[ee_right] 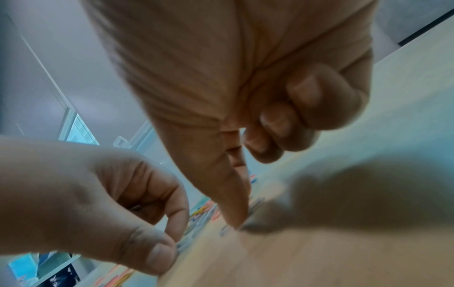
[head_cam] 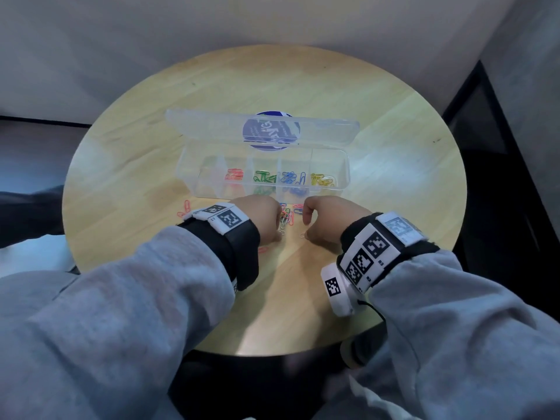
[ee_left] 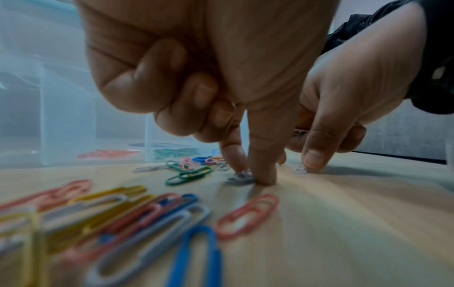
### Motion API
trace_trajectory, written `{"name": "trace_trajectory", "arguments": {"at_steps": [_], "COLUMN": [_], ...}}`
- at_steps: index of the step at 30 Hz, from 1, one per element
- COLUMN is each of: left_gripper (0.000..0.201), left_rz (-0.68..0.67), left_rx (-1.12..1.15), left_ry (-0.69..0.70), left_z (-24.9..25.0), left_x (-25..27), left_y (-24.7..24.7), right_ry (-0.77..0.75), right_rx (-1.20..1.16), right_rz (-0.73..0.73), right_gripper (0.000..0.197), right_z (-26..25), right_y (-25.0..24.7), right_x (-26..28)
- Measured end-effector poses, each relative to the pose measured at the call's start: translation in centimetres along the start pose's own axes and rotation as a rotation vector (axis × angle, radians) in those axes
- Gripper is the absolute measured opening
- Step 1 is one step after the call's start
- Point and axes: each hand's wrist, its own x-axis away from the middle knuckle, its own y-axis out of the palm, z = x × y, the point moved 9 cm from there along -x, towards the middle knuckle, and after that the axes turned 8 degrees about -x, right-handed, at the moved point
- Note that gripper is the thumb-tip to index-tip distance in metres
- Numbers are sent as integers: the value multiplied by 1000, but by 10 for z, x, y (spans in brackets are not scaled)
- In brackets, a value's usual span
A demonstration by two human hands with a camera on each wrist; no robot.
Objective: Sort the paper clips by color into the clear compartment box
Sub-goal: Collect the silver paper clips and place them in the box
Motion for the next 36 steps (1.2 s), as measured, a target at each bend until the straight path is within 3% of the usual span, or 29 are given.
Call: {"name": "trace_trajectory", "arguments": {"at_steps": [6, 9, 14, 18, 25, 32, 36], "left_gripper": [17, 10, 6, 13, 24, 36, 40], "left_rz": [-72, -78, -74, -86, -94, -85, -66], "left_rx": [-5, 23, 56, 149, 654, 1262, 1396], "left_ry": [-6, -10, 7, 26, 42, -70, -101], "left_z": [2, 0, 1, -1, -24, -41, -48], "left_x": [-2, 0, 3, 8, 23, 29, 31], "left_y": [5, 6, 6, 6, -15, -19, -18], "right_ry": [-2, 24, 32, 4, -44, 83, 74], "right_rx": [144, 164, 139, 89, -398, -716, -634], "right_rz": [-118, -152, -182, -183, -171, -242, -180], "right_gripper": [6, 20, 2, 3, 15, 30, 19], "right_z": [-5, 0, 3, 1, -1, 7, 11], "right_y": [13, 19, 22, 14, -6, 6, 5], "right_x": [-2, -4, -4, 0, 3, 9, 6]}}
